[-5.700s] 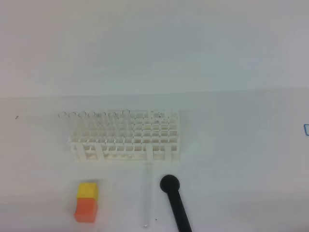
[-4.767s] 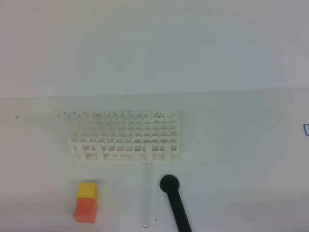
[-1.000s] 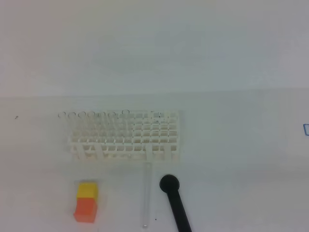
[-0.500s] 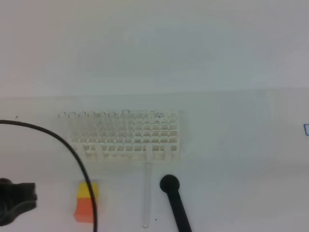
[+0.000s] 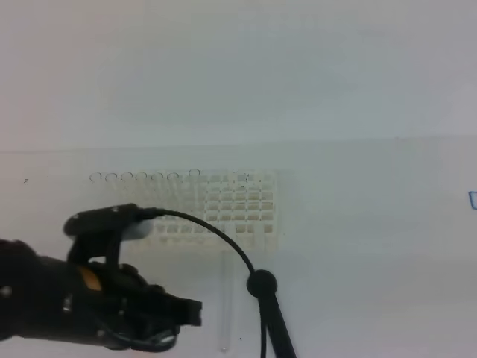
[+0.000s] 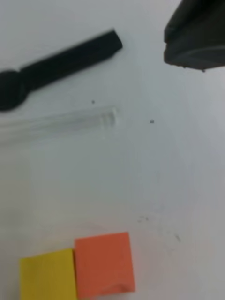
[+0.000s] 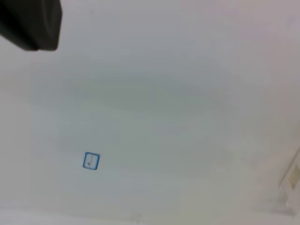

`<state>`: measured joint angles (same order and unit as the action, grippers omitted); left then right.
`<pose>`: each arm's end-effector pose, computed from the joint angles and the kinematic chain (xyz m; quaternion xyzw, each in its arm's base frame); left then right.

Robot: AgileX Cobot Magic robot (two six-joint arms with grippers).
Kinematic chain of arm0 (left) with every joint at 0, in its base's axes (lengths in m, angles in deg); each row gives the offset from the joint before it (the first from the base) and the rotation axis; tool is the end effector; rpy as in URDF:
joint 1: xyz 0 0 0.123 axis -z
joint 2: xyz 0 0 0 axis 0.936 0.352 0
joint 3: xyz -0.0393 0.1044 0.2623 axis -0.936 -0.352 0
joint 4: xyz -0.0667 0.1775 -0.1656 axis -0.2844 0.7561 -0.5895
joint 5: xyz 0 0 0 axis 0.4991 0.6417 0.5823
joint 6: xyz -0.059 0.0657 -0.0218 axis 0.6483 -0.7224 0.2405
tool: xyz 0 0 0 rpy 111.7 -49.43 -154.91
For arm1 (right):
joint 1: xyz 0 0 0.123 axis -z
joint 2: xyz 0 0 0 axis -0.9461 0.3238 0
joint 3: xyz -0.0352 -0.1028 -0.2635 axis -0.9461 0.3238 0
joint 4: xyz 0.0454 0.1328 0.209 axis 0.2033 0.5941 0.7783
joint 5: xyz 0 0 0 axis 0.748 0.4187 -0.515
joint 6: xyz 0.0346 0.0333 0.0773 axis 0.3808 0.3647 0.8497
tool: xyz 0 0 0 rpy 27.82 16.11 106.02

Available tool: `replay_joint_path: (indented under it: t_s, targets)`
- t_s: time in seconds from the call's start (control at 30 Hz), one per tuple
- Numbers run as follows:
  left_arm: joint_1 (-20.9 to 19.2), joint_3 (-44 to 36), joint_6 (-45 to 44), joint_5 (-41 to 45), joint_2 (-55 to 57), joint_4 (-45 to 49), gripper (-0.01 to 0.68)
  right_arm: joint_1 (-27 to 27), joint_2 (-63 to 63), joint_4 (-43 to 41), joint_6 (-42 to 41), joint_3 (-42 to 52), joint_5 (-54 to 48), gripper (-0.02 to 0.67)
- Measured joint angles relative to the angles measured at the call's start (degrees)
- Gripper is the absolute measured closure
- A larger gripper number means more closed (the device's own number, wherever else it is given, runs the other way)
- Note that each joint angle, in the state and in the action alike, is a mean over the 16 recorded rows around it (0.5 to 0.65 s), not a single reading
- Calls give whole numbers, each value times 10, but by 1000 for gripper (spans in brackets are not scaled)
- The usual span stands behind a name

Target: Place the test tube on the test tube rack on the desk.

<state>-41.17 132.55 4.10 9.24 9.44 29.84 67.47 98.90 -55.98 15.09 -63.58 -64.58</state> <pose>0.1885 -0.1192 0.2556 0.1042 0.9525 -0.1860 0.2173 0.0692 0.0034 0.3127 -0.0618 0.8708 -0.0101 0.4877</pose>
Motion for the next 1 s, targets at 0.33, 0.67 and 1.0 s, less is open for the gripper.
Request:
replay_joint_path:
  t_s: [0.33, 0.67, 1.0]
  targets:
    - [116, 77, 167, -39, 153, 141, 483, 0, 0, 0, 0, 0, -35, 638]
    - [124, 155, 186, -24, 285, 154, 307, 0, 0, 0, 0, -1, -55, 617]
    - [124, 183, 189, -10, 351, 163, 294, 0, 0, 1, 0, -1, -58, 615]
